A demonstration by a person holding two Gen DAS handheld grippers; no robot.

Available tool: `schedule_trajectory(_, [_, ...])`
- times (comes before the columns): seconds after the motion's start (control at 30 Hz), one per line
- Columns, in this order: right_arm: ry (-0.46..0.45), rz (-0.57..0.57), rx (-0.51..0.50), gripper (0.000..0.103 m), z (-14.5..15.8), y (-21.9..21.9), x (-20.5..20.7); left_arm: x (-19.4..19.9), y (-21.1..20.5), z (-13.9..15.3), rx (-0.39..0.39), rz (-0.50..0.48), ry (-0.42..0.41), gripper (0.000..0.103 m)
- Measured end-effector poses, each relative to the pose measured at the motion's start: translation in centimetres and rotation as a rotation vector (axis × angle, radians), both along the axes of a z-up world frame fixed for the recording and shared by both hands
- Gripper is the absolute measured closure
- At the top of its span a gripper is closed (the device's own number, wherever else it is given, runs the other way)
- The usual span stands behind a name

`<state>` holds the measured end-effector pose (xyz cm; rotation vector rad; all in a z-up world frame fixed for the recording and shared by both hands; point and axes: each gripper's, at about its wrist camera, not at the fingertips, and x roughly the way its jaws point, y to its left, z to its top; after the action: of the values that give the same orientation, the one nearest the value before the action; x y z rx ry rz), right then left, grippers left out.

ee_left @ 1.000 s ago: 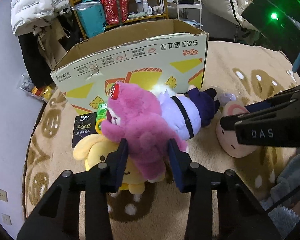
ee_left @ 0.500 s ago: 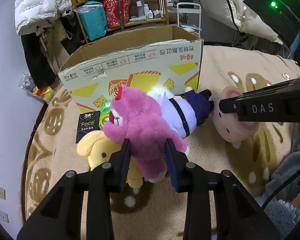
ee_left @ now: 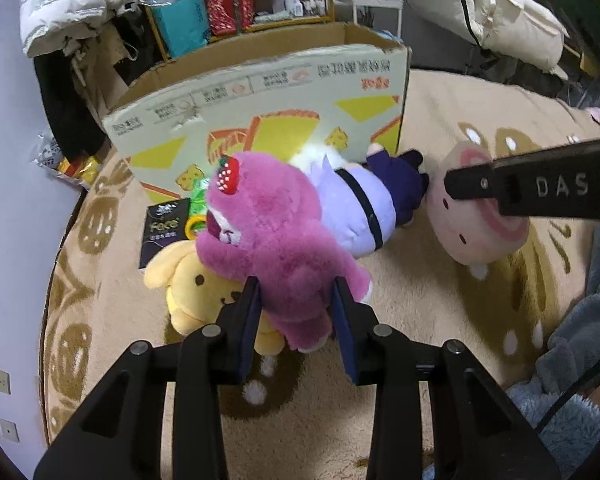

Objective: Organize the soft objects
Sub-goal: 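Lift the pink bear with the left tool while the right tool lifts the swirl cushion over the box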

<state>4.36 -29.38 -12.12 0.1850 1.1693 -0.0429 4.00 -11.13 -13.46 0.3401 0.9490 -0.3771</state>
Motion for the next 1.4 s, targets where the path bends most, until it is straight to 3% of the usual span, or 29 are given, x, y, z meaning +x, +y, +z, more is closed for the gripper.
schedule_trajectory(0.17, [0.008, 0.007, 0.0, 0.063, -0.2, 0.1, 0.2, 0.4, -0.2, -1.3, 0.016, 0.005, 0.049, 0.069])
schedule_trajectory(0.37, [0.015, 0.014, -0.004, 0.063, -0.4, 0.3, 0.4, 0.2, -0.6, -1.5, 0.017, -0.005, 0.038, 0.069])
schedule_trajectory(0.43, [0.019, 0.017, -0.004, 0.063, -0.5, 0.3, 0.5, 0.1, -0.5, -1.6, 0.02, -0.004, 0.027, 0.073])
schedule_trajectory(0.67, [-0.037, 0.033, -0.013, 0.063, 0.5, 0.6, 0.1, 0.1, 0.7, -0.4, -0.062, 0.021, 0.041, 0.077])
schedule_trajectory(0.97, [-0.192, 0.061, -0.033, 0.063, 3.3, 1.3, -0.8, -2.6, 1.0, 2.7, -0.03, 0.023, -0.113, 0.077])
schedule_trajectory(1.4, [-0.475, 0.024, -0.076, 0.064, 8.3, 1.3, -3.2, -4.8, 3.2, 8.5, -0.06, 0.083, -0.362, 0.076])
